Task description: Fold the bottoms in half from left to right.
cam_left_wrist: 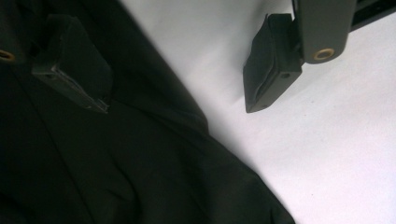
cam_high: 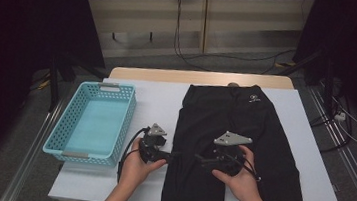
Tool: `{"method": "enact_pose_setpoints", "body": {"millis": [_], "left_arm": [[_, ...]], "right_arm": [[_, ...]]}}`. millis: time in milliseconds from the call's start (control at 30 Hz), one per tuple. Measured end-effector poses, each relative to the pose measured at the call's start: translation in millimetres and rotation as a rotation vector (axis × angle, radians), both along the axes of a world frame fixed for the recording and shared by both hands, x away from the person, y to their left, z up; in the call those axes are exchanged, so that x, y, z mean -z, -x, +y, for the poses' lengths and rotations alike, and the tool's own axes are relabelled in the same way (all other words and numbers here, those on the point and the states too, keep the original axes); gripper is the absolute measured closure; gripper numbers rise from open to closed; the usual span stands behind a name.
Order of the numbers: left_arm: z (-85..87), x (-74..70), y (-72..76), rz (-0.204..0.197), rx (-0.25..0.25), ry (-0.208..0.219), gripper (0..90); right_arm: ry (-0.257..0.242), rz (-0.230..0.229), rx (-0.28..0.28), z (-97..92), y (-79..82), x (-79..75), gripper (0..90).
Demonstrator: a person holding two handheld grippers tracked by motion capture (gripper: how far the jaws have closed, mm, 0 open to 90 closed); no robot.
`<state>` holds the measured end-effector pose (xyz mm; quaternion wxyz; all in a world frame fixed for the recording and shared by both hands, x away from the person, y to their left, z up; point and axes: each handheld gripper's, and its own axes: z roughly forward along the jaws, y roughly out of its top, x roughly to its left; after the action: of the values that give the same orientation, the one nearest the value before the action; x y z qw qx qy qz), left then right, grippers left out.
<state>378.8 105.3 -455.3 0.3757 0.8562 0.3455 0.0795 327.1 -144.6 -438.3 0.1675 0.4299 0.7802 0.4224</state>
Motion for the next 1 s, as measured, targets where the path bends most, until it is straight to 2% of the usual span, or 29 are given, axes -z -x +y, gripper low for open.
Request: {"method": "enact_pose_setpoints", "body": {"millis": [33,100,167,267,300,333,367,400,433,500,600,667,800,900,1000], "left_arm": [[-1.8,0.0,2.0,-0.007,-0.005,-0.006,27.1],[-6.1,-0.9,6.1,-0.035,-0.008,-0.048,33.3],[-9.5,-3.2,9.1,-0.011,-0.006,-0.044,43.0],[-15.1,-4.5,12.7,-0.005,-0.007,-0.052,54.3],[-14.6,-5.5,12.2,0.006,-0.006,-0.051,60.3],[-12.9,-6.5,11.0,0.071,0.01,-0.007,71.2],[-13.1,-5.3,10.6,0.103,0.024,0.023,87.1],[-15.1,-4.6,11.4,0.084,0.032,0.013,87.3],[-16.4,-5.8,11.2,0.089,0.03,0.013,87.6],[-16.3,-8.2,10.6,0.098,0.026,0.048,88.5],[-14.5,-13.7,10.6,0.064,0.033,0.056,88.8],[-13.9,-17.2,11.2,0.064,0.036,0.073,88.8],[-13.1,-21.7,10.7,0.051,0.047,0.102,88.8],[-14.0,-23.5,11.3,0.045,0.06,0.114,88.8],[-15.2,-25.9,11.7,0.044,0.068,0.122,88.8]], "right_arm": [[0.0,0.0,0.003,-0.6,-0.7,0.1,15.9],[0.0,-0.005,0.012,-1.0,-1.9,0.2,15.9],[-0.004,-0.018,0.015,-1.2,-3.7,-0.1,15.9],[0.002,-0.027,0.028,-1.5,-7.2,-1.0,15.9],[0.0,-0.029,0.034,-1.6,-8.9,-1.3,15.9],[0.001,-0.031,0.04,-1.6,-11.1,-1.5,16.0],[-0.003,-0.028,0.044,-1.5,-13.2,-1.8,16.0],[-0.011,-0.027,0.05,-1.3,-15.5,-2.0,16.3],[-0.02,-0.024,0.055,-0.8,-18.0,-2.1,16.4],[-0.026,-0.018,0.063,0.6,-23.2,-2.6,16.4],[-0.051,-0.011,0.079,1.5,-32.8,-1.6,16.9],[-0.073,-0.001,0.088,2.6,-39.3,-1.0,17.8],[-0.075,0.001,0.093,8.9,-51.3,-1.4,18.6],[-0.057,-0.001,0.091,14.3,-61.2,-1.9,18.6],[-0.075,0.009,0.094,18.9,-69.9,0.4,18.9]]}}
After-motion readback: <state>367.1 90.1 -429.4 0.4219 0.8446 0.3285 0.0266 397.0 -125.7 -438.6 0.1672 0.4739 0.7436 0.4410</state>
